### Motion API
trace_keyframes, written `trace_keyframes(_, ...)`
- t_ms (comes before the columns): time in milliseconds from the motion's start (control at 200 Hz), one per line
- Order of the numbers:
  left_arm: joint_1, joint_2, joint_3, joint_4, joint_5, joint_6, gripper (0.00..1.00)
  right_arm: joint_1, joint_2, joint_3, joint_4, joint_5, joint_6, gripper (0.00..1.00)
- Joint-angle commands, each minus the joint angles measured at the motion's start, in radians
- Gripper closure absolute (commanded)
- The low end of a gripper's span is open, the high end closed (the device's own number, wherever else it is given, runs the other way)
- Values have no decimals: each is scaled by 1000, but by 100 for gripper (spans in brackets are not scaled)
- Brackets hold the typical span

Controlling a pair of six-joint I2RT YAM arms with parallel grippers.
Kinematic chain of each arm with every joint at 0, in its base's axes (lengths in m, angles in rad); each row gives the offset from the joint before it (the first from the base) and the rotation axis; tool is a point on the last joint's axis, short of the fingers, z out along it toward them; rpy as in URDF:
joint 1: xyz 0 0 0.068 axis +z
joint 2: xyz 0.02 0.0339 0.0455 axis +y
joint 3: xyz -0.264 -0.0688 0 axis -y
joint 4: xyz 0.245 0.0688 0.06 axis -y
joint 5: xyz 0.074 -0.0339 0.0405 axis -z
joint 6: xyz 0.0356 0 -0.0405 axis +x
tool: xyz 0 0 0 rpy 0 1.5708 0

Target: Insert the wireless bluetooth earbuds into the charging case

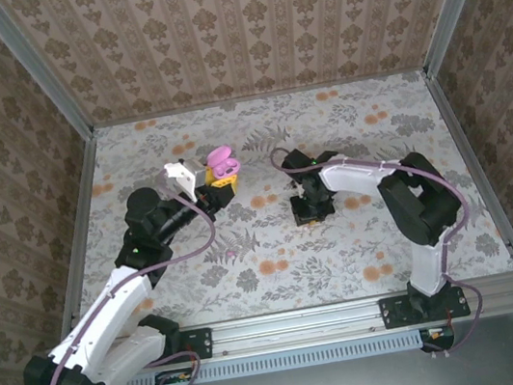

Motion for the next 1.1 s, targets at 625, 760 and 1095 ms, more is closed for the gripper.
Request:
trace_keyframes(625, -17, 29, 54, 27, 8, 16, 71, -72, -188, -244, 207, -137, 282, 60)
trace_keyframes(760, -26, 41, 62, 27, 5, 19, 71, -73, -205, -260, 243, -139, 293, 59)
trace_keyframes(1095, -37, 55, 75, 18, 6, 26, 72, -84, -237, -262, 175, -72, 240, 59)
